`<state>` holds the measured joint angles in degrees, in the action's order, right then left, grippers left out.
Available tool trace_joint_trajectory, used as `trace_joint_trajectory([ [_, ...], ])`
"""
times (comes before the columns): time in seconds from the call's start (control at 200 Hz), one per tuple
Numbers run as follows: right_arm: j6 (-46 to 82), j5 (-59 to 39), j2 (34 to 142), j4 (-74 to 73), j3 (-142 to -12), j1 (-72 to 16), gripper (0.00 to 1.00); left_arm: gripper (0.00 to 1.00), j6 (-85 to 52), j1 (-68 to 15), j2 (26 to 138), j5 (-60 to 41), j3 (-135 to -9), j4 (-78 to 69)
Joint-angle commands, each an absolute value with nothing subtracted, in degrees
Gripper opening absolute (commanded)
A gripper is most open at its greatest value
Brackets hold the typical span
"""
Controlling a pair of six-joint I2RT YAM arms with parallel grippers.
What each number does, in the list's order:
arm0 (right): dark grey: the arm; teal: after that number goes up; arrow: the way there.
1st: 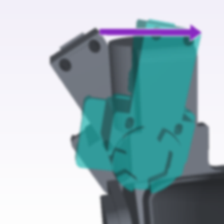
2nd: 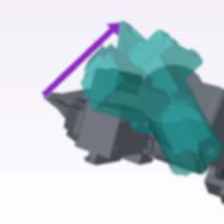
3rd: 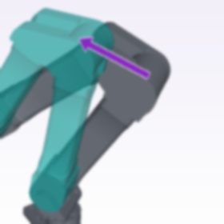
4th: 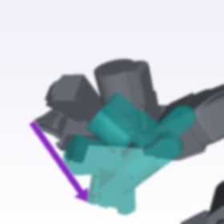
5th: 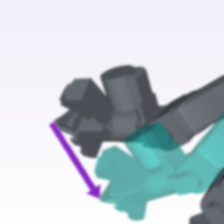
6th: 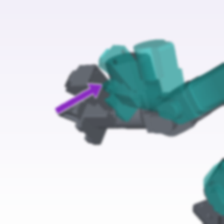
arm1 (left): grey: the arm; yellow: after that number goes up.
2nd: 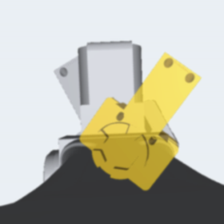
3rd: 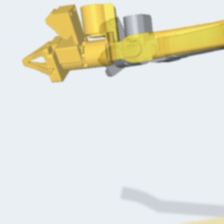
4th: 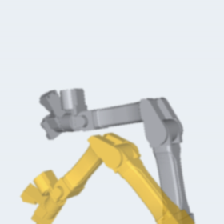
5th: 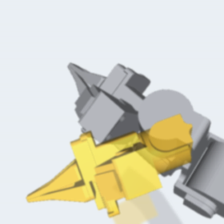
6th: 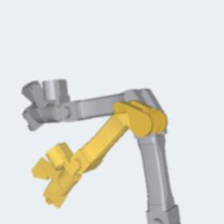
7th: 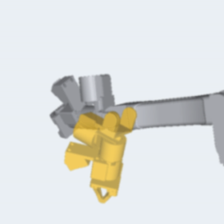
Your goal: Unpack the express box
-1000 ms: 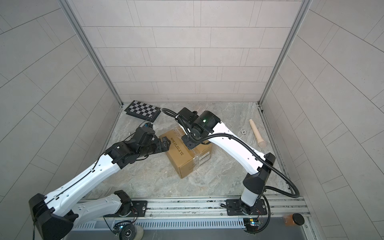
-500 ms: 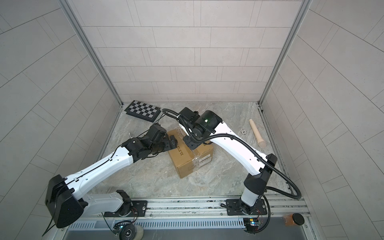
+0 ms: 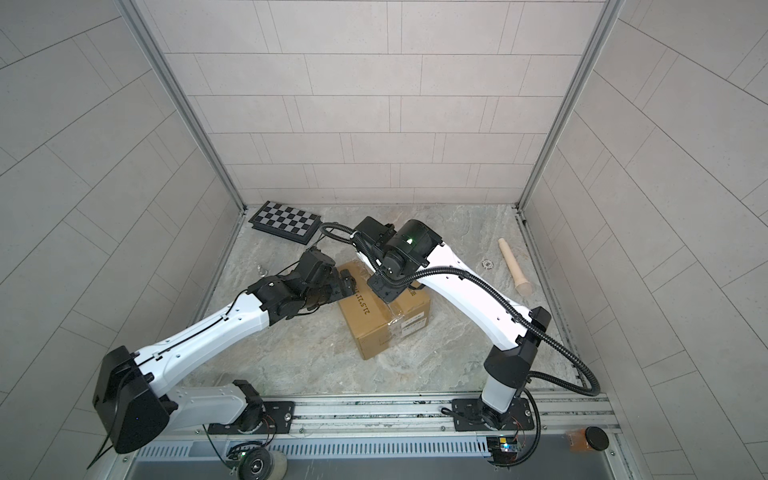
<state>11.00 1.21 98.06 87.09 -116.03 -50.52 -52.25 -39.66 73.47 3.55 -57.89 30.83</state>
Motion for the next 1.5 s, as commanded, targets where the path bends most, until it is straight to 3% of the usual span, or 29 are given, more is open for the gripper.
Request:
trace_joint_trajectory([
  [0.0, 10.8, -0.8, 100.09, 93.44, -116.51, -52.2, 0.0, 1.0, -50.9, -39.1, 76.09, 7.47, -55.92, 38.74],
  [0.28, 9.55, 0.54, 102.71, 97.43, -123.0, -52.08, 0.0, 1.0, -50.82, -39.11, 79.39, 7.67, -56.01, 38.98],
  [0.621, 9.05, -1.32, 92.63, 98.35, -119.67, -50.45, 0.0, 0.99, -52.48, -39.1, 84.13, 10.96, -55.98, 43.02],
  [1.031, 9.92, -5.17, 93.91, 95.65, -115.76, -50.54, 0.0, 0.99, -52.15, -39.1, 84.22, 10.68, -55.55, 41.93],
  [1.252, 11.6, 0.52, 98.64, 100.34, -123.93, -50.3, 0.0, 0.99, -51.6, -39.1, 83.58, 9.93, -55.62, 40.72],
  [1.497, 10.68, 4.98, 95.62, 96.7, -129.11, -49.37, 0.0, 0.99, -51.1, -39.06, 83.32, 9.93, -54.93, 40.13],
])
